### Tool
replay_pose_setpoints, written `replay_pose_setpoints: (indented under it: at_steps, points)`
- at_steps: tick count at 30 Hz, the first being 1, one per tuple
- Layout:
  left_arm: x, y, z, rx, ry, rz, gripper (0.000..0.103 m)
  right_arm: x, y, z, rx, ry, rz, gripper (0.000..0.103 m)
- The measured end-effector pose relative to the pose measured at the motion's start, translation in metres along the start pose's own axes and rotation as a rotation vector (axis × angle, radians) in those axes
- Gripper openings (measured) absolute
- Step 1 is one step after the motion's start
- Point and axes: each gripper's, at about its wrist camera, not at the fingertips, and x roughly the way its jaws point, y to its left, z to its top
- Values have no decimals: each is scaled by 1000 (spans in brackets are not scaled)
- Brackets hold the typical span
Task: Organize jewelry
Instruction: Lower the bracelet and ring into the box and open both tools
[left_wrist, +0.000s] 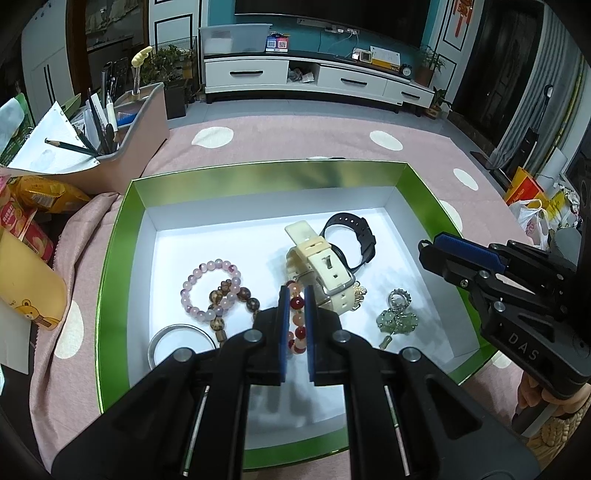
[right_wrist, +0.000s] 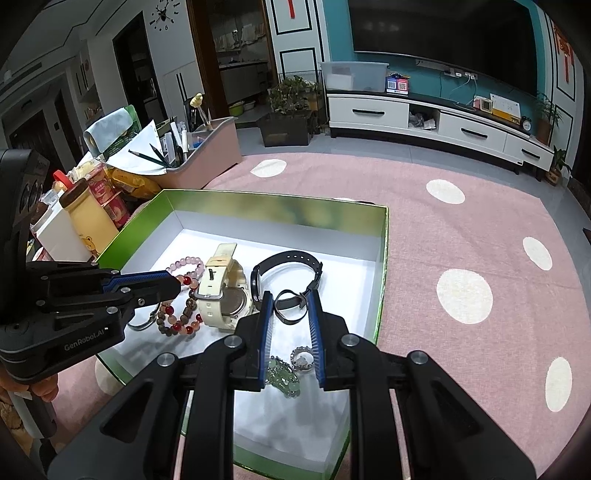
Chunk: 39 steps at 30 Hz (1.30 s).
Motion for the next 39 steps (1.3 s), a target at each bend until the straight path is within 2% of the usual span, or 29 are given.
replay_pose_setpoints:
  at_steps: [39]
  points:
    - [15,3,-5,17,53,18,7,14,4,1,-19,40,-1,19]
